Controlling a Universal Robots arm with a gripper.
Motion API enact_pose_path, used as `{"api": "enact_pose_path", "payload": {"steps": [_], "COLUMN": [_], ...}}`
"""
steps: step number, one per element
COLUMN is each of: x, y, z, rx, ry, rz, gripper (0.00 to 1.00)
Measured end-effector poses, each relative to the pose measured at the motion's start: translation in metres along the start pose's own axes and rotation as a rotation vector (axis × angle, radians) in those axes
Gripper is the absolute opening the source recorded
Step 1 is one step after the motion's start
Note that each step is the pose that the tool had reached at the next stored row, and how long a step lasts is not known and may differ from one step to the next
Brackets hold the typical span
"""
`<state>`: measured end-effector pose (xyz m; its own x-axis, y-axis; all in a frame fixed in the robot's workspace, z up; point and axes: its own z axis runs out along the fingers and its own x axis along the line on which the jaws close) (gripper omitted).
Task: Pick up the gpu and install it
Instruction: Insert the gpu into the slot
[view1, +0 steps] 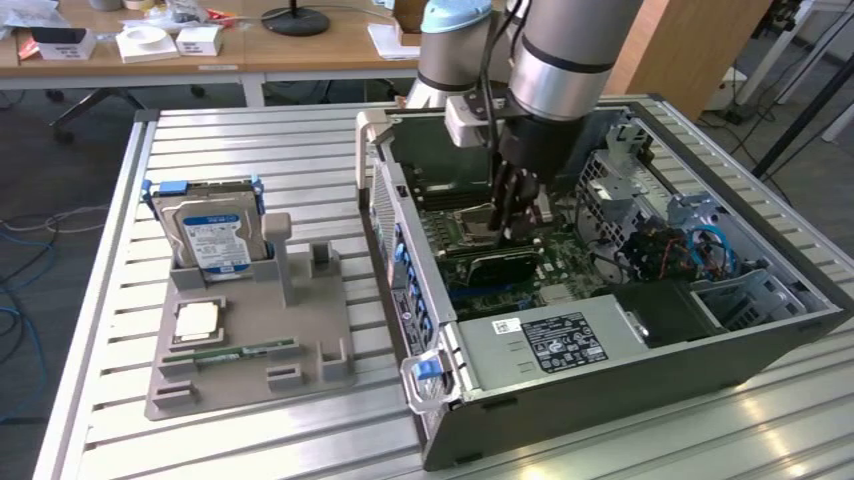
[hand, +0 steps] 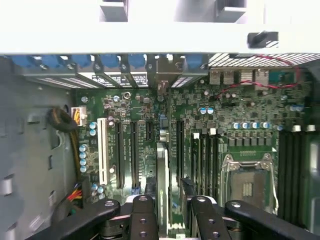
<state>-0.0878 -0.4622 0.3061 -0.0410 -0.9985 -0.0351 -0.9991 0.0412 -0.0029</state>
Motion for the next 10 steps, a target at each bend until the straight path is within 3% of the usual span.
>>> {"api": "enact_pose_path", "payload": {"steps": [10], "x": [-0.001], "y": [-0.0001], "z": [-0.0267], "rx": [0.0028], "ry": [-0.0001], "rz": [0.0], "gripper": [0.33]}}
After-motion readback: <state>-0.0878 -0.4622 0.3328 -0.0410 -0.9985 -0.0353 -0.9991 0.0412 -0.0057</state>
